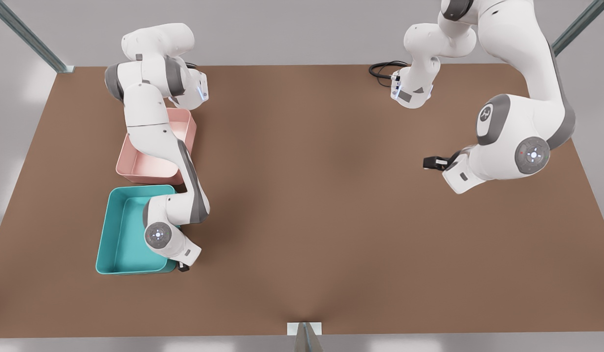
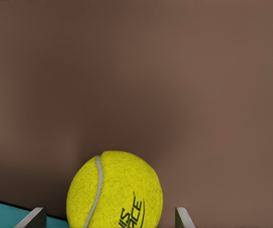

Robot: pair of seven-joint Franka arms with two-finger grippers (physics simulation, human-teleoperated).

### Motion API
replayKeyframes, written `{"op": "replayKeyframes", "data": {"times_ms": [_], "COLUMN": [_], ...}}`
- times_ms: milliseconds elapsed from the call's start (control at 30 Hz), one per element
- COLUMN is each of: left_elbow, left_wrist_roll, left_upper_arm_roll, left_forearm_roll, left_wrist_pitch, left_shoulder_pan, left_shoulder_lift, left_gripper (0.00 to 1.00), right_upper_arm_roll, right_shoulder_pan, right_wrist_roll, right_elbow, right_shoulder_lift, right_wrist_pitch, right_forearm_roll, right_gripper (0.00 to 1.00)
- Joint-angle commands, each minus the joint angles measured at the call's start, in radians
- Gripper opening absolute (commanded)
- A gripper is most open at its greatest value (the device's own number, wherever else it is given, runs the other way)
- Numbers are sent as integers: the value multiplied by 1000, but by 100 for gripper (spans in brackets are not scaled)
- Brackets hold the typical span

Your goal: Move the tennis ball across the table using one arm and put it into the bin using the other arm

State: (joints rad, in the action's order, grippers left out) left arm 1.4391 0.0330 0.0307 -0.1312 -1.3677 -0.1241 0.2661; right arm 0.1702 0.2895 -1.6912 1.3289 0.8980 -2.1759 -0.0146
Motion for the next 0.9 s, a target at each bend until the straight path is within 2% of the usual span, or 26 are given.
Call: {"op": "replayKeyframes", "data": {"times_ms": [0,800,833,867], "left_elbow": [-2,-14,-16,-16], "left_wrist_roll": [76,74,74,74], "left_upper_arm_roll": [8,9,9,9], "left_forearm_roll": [-1,4,4,4], "left_wrist_pitch": [6,21,21,21], "left_shoulder_pan": [-5,-3,-5,-3], "left_shoulder_lift": [-2,-2,-2,-2], "left_gripper": [100,100,100,100], "right_upper_arm_roll": [0,0,0,0], "right_shoulder_pan": [0,-6,-6,-7], "right_wrist_roll": [16,16,16,15], "right_elbow": [-1,-1,-1,-1], "right_shoulder_lift": [2,50,50,50], "right_wrist_pitch": [-19,-102,-101,-102], "right_forearm_roll": [-7,-25,-25,-25], "right_gripper": [100,100,97,85]}}
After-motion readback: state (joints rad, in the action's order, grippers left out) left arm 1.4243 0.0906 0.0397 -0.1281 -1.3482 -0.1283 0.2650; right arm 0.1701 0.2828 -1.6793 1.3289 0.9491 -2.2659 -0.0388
